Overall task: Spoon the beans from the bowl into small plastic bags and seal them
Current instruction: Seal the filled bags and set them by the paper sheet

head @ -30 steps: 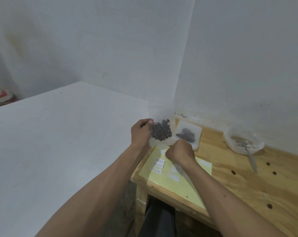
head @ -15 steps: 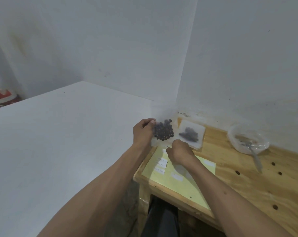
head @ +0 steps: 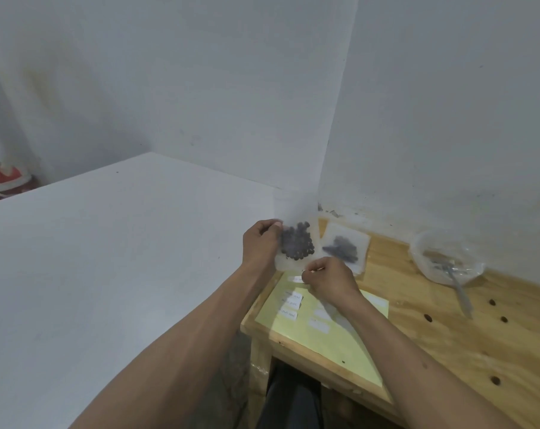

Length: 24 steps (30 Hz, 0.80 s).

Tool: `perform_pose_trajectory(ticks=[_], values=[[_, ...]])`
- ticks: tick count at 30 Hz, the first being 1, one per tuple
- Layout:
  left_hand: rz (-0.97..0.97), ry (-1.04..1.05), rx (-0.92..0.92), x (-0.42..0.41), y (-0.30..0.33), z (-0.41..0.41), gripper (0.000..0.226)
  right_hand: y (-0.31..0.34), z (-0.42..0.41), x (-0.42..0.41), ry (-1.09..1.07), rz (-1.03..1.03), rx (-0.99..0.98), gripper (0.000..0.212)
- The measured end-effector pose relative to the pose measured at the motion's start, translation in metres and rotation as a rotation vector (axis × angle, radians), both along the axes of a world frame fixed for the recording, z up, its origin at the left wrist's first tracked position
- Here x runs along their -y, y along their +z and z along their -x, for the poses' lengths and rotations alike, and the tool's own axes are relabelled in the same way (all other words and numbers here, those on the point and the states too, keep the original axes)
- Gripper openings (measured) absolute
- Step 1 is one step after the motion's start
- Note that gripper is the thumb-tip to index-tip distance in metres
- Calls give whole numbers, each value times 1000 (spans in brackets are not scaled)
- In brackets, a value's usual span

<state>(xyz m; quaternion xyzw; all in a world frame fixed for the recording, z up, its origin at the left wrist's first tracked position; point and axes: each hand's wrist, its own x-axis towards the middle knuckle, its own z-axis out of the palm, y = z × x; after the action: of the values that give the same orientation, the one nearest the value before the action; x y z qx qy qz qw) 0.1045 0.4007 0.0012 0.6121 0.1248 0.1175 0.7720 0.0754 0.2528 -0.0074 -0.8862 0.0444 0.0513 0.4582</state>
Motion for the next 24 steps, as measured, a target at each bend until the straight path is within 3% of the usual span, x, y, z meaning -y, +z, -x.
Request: perform_pose_trajectory(ticks=[5,12,18,24], values=[[-20,-58,-30,3,6,-4,18,12,1,24,33,-232,-3,12],[52,-148,6,35,16,1,21,58,-3,62,-23,-473,187,5],[64,-231,72,75,19,5,24,72,-17,84,-135,-395,340,7],[33,-261,119,104,25,4,13,75,-15,100,-297,-382,441,2]])
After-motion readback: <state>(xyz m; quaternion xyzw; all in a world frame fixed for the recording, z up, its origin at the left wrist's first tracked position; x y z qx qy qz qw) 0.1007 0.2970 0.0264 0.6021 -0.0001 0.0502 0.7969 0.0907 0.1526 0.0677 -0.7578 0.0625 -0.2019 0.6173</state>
